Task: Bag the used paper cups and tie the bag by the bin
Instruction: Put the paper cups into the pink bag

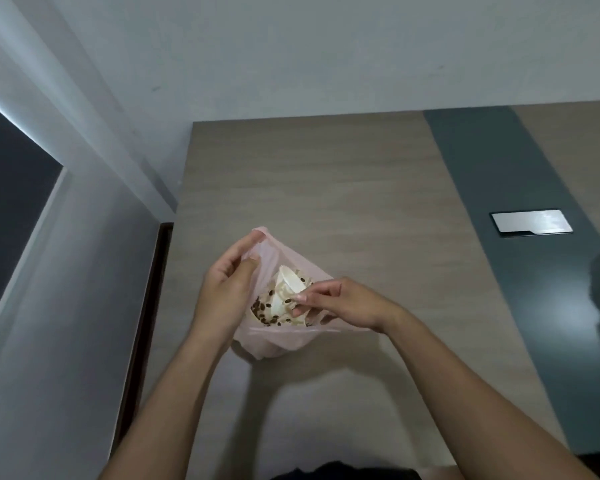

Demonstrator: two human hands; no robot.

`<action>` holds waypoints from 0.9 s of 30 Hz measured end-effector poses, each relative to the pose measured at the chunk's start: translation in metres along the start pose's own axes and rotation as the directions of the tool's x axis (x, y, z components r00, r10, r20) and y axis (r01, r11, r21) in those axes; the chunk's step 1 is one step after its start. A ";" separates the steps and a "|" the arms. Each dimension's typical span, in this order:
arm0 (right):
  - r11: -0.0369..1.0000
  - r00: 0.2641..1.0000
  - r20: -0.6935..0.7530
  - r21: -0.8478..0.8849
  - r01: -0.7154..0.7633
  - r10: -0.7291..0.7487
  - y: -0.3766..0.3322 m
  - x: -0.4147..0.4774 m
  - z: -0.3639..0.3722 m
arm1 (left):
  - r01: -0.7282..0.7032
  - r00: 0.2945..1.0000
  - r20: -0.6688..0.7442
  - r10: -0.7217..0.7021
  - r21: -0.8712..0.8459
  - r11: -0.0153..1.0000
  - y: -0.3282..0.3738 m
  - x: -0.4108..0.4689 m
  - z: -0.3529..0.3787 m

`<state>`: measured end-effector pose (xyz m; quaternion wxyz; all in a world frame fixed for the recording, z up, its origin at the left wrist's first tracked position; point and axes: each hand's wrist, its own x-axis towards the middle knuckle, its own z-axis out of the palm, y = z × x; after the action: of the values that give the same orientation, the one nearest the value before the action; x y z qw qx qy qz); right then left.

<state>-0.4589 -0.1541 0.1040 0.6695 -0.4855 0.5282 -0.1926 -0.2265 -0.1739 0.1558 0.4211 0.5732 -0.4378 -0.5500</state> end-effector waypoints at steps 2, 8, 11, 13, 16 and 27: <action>0.994 0.999 -0.025 -0.105 0.021 -0.023 0.002 0.007 0.021 | 0.005 1.000 0.009 -0.005 -0.024 1.000 0.002 -0.005 -0.004; 0.978 0.995 -0.090 -0.207 0.011 -0.030 -0.011 0.019 0.064 | 0.118 0.986 0.148 -0.073 -0.319 0.940 0.020 -0.030 -0.021; 0.887 0.965 -0.251 -0.459 -0.044 -0.081 -0.013 0.022 0.055 | 0.200 0.975 0.198 -0.102 -0.576 0.793 0.032 -0.031 -0.045; 0.833 0.937 -0.326 -0.548 -0.080 -0.125 -0.013 0.022 0.040 | 0.145 0.988 0.123 -0.088 -0.596 0.790 0.036 -0.024 -0.069; 0.755 0.912 -0.385 -0.638 -0.152 -0.142 -0.018 0.014 0.018 | 0.046 0.998 -0.008 -0.059 -0.533 0.845 0.032 -0.009 -0.106; 0.412 0.980 -0.176 -0.903 -0.125 -0.088 -0.057 -0.014 0.002 | -0.041 0.929 -0.288 0.233 0.544 0.838 0.012 0.032 -0.171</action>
<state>-0.4476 -0.1684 0.1603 0.2454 -0.7433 0.6164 0.0853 -0.0559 -0.2073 0.1663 0.3554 0.7202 -0.5324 -0.2676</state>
